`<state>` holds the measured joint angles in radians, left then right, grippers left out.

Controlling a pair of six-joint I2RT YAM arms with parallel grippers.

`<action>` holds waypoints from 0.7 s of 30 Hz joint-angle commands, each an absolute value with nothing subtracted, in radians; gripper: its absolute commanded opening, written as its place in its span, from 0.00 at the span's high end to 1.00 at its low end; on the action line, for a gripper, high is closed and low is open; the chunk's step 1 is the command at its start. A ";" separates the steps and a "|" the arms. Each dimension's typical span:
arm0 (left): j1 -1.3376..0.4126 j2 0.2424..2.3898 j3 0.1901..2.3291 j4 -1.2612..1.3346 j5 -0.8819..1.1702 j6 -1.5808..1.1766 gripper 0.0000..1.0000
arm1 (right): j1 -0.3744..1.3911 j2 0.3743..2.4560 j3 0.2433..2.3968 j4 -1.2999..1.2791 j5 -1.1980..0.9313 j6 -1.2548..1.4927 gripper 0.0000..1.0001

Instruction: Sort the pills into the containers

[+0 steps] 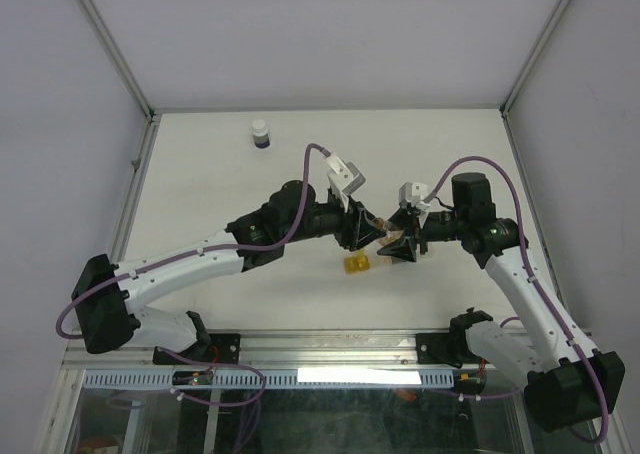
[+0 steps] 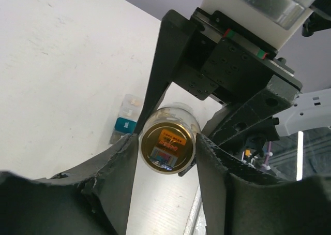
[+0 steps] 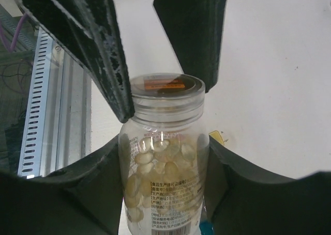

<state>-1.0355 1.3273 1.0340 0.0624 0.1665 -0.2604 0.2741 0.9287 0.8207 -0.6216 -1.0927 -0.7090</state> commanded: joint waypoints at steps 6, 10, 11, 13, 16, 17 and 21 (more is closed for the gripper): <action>-1.048 1.342 1.085 0.062 0.344 -0.152 0.75 | 0.268 0.922 0.851 -0.578 -1.111 -0.706 1.00; -1.048 1.309 1.022 0.057 0.616 0.252 0.77 | 0.268 0.922 0.851 -0.578 -1.113 -0.706 1.00; -1.048 1.297 0.991 0.049 0.704 0.400 0.73 | 0.268 0.921 0.850 -0.580 -1.114 -0.705 1.00; -1.041 1.276 0.952 0.047 0.769 0.633 0.60 | 0.268 0.918 0.850 -0.580 -1.116 -0.706 1.00; -0.983 1.297 0.982 0.109 0.764 0.648 0.19 | 0.266 0.916 0.851 -0.580 -1.113 -0.706 1.00; -0.962 1.300 0.988 0.160 0.756 0.596 0.11 | 0.265 0.916 0.850 -0.579 -1.112 -0.706 1.00; -0.929 1.238 0.883 0.462 0.605 0.288 0.01 | 0.266 0.918 0.848 -0.580 -1.106 -0.711 1.00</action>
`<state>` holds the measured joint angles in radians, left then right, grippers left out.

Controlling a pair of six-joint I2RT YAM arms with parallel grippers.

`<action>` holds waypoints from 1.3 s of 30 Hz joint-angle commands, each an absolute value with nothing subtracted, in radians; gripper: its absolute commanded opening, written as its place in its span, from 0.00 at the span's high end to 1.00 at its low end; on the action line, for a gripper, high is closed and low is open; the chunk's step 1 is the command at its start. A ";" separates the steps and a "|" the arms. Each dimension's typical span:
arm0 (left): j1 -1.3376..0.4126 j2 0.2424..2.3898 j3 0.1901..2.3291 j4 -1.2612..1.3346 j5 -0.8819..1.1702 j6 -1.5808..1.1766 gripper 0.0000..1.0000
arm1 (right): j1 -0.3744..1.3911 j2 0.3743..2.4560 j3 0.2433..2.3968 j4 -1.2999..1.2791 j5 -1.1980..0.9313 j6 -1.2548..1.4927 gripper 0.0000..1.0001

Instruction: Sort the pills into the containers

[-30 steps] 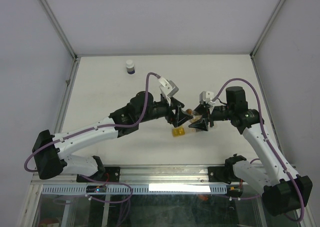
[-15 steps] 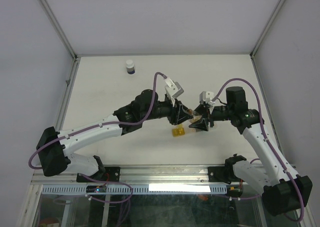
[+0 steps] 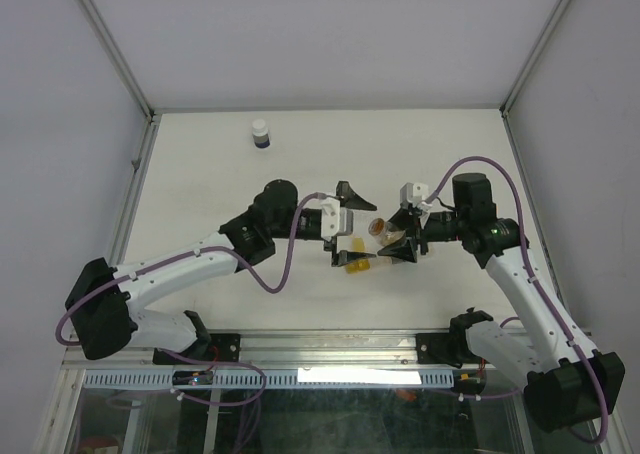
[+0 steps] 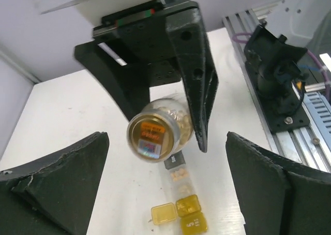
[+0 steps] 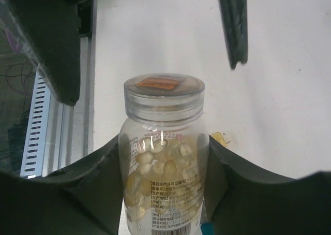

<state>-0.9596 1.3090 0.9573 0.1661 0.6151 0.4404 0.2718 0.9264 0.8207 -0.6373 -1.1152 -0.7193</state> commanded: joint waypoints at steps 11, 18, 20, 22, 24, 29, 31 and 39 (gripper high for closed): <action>-0.965 1.050 0.685 0.563 0.277 -0.508 0.06 | 0.264 0.906 0.847 -0.584 -1.109 -0.720 1.00; -1.095 1.174 0.952 0.087 -0.098 -0.398 0.11 | 0.258 0.891 0.847 -0.584 -1.117 -0.719 1.00; -1.095 1.207 0.985 0.071 -0.095 -0.396 0.12 | 0.258 0.889 0.847 -0.584 -1.118 -0.719 1.00; -1.095 1.240 1.021 0.057 -0.080 -0.393 0.14 | 0.258 0.890 0.846 -0.584 -1.116 -0.719 1.00; -1.095 1.267 1.047 0.047 -0.064 -0.390 0.16 | 0.258 0.890 0.846 -0.584 -1.115 -0.719 1.00; -1.097 1.307 1.080 0.035 -0.032 -0.388 0.23 | 0.258 0.896 0.845 -0.584 -1.117 -0.718 1.00; -1.097 1.320 1.089 0.034 -0.006 -0.390 0.28 | 0.258 0.897 0.844 -0.584 -1.115 -0.718 1.00; -1.097 1.343 1.094 0.024 0.056 -0.299 0.74 | 0.258 0.899 0.844 -0.582 -1.113 -0.717 1.00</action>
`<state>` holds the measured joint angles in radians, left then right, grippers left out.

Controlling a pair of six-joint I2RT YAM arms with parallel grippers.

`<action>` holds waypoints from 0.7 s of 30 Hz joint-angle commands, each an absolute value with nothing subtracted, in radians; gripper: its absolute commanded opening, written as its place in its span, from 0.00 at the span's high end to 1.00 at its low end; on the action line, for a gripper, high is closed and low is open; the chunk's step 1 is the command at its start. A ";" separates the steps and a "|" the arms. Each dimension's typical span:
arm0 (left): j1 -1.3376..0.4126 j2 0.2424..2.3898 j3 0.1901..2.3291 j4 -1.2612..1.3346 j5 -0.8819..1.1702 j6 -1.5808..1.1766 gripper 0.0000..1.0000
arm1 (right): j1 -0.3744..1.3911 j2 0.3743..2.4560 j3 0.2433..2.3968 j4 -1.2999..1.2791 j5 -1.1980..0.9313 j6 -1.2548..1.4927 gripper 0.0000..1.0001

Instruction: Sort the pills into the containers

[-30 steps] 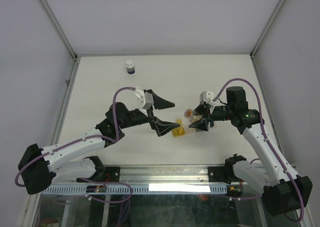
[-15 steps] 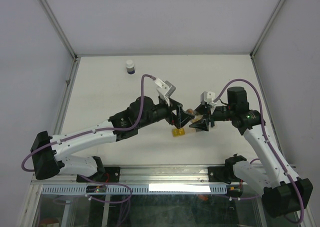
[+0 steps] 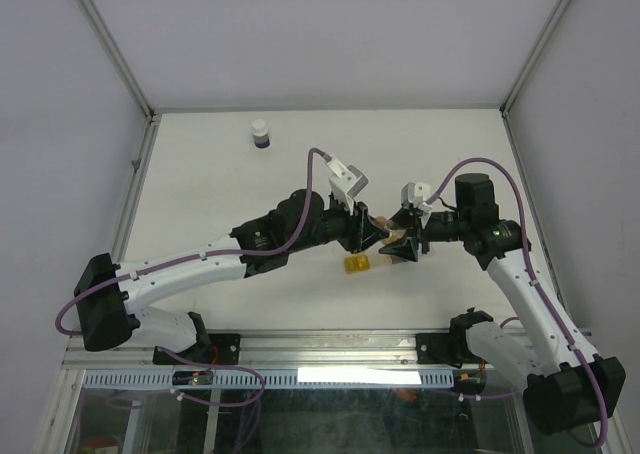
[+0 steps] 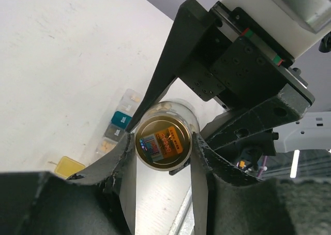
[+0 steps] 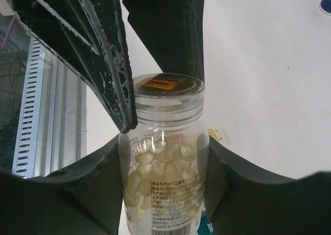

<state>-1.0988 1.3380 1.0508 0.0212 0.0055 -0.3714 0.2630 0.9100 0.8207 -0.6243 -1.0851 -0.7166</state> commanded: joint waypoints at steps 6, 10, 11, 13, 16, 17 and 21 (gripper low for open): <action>-1.085 1.356 1.080 -0.009 0.401 0.115 0.84 | 0.257 0.899 0.844 -0.583 -1.115 -0.718 1.00; -1.036 1.376 1.114 -0.134 0.643 0.487 0.72 | 0.257 0.899 0.844 -0.586 -1.118 -0.720 1.00; -1.014 1.375 1.117 -0.135 0.661 0.513 0.55 | 0.257 0.899 0.844 -0.588 -1.119 -0.722 1.00; -0.971 1.364 1.114 -0.074 0.642 0.480 0.18 | 0.256 0.898 0.846 -0.590 -1.121 -0.723 1.00; -0.945 1.298 1.047 0.097 0.559 0.334 0.01 | 0.256 0.902 0.847 -0.593 -1.122 -0.725 1.00; -0.939 1.266 1.016 0.146 0.527 0.273 0.01 | 0.256 0.903 0.849 -0.594 -1.121 -0.727 1.00; -0.930 1.121 0.879 0.288 0.350 0.006 0.01 | 0.255 0.910 0.848 -0.597 -1.118 -0.729 1.00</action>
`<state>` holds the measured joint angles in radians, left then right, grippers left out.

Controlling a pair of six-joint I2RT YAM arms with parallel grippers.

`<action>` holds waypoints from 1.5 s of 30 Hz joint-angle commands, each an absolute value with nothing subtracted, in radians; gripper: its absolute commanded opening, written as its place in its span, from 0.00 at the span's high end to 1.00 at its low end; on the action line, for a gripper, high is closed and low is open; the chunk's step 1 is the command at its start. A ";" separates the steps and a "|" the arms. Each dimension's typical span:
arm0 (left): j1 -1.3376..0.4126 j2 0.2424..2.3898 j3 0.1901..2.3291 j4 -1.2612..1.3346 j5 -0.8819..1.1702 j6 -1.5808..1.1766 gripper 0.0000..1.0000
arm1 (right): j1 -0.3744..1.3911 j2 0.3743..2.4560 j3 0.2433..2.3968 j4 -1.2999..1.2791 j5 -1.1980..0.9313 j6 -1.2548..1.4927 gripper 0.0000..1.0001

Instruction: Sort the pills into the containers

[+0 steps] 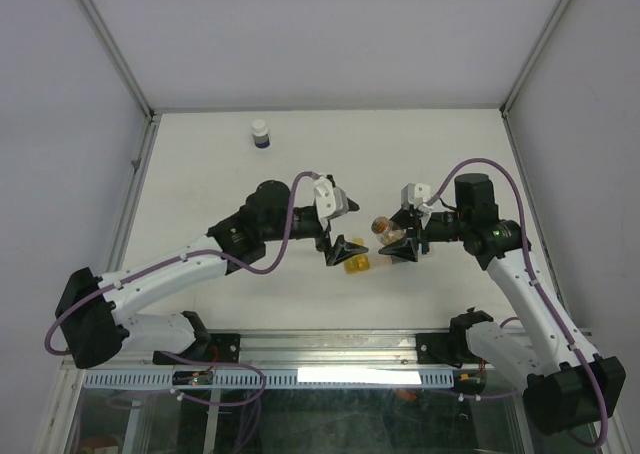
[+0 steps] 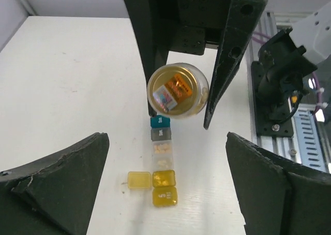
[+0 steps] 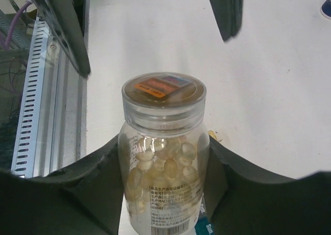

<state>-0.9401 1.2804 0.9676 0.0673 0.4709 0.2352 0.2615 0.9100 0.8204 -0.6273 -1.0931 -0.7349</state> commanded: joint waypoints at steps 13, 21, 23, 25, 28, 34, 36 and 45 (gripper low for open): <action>-1.063 1.212 1.007 0.081 -0.078 -0.337 0.18 | 0.244 0.932 0.847 -0.600 -1.117 -0.731 1.00; -1.077 1.311 1.091 0.065 -0.031 -0.311 0.23 | 0.239 0.942 0.847 -0.597 -1.121 -0.728 1.00; -1.077 1.328 1.103 0.056 -0.027 -0.307 0.26 | 0.239 0.942 0.847 -0.598 -1.122 -0.729 1.00; -1.077 1.341 1.112 0.053 -0.015 -0.305 0.29 | 0.239 0.941 0.847 -0.598 -1.124 -0.727 1.00; -1.077 1.359 1.126 0.049 0.013 -0.303 0.35 | 0.239 0.939 0.847 -0.598 -1.126 -0.727 1.00; -1.076 1.375 1.130 0.043 0.115 -0.243 0.66 | 0.239 0.932 0.848 -0.600 -1.131 -0.726 1.00; -1.074 1.378 1.128 0.040 0.225 -0.164 0.72 | 0.239 0.929 0.848 -0.601 -1.132 -0.727 1.00; -1.048 1.313 1.115 -0.011 0.401 0.221 0.47 | 0.235 0.915 0.850 -0.603 -1.138 -0.727 1.00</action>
